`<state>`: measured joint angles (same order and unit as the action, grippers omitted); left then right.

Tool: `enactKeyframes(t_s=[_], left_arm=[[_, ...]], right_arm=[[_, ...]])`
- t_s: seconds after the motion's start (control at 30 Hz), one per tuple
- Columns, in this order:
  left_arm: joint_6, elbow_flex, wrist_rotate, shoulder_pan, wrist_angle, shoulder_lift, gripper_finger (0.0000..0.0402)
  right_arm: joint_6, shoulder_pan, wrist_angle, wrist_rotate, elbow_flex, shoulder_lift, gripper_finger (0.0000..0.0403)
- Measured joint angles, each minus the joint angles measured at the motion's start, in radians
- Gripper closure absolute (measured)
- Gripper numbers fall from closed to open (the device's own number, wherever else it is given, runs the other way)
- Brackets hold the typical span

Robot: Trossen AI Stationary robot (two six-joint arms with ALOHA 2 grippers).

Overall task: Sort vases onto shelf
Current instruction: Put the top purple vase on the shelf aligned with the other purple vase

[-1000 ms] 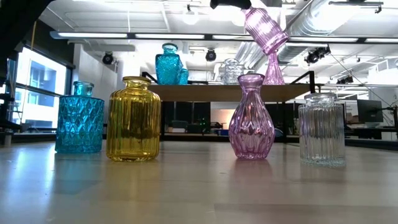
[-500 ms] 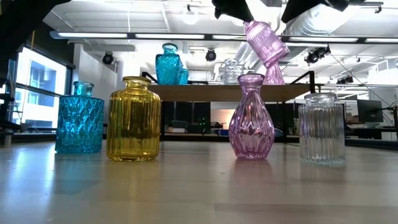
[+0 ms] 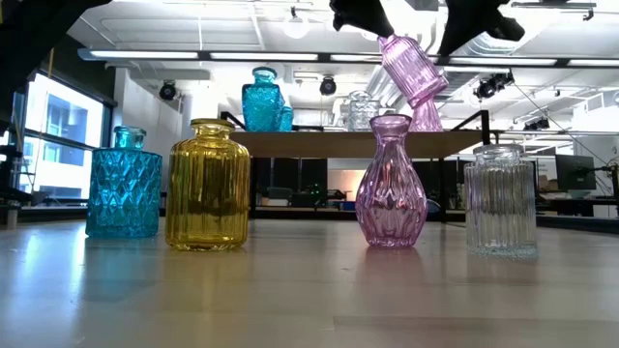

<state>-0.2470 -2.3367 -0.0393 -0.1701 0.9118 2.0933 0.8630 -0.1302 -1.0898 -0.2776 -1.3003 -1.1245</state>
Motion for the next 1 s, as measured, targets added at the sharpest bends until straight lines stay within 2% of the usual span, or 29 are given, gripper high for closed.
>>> enactKeyframes(t_s=[0.17, 0.43, 0.8, 1.0], left_arm=[[0.000, 0.000, -0.036, -0.002, -0.022, 0.000, 0.0385], [0.032, -0.002, -0.020, -0.019, -0.042, 0.022, 0.0385], [0.034, 0.000, -0.017, -0.020, -0.047, 0.042, 0.0385], [0.029, 0.000, -0.017, -0.023, -0.044, 0.042, 0.0385]], right_arm=[[-0.087, -0.104, 0.018, 0.097, 0.000, 0.000, 0.0403], [-0.164, -0.213, 0.023, 0.228, 0.016, 0.000, 0.0403], [-0.160, -0.226, 0.136, 0.315, 0.171, 0.001, 0.0403], [-0.157, -0.226, 0.199, 0.324, 0.211, 0.000, 0.0403]])
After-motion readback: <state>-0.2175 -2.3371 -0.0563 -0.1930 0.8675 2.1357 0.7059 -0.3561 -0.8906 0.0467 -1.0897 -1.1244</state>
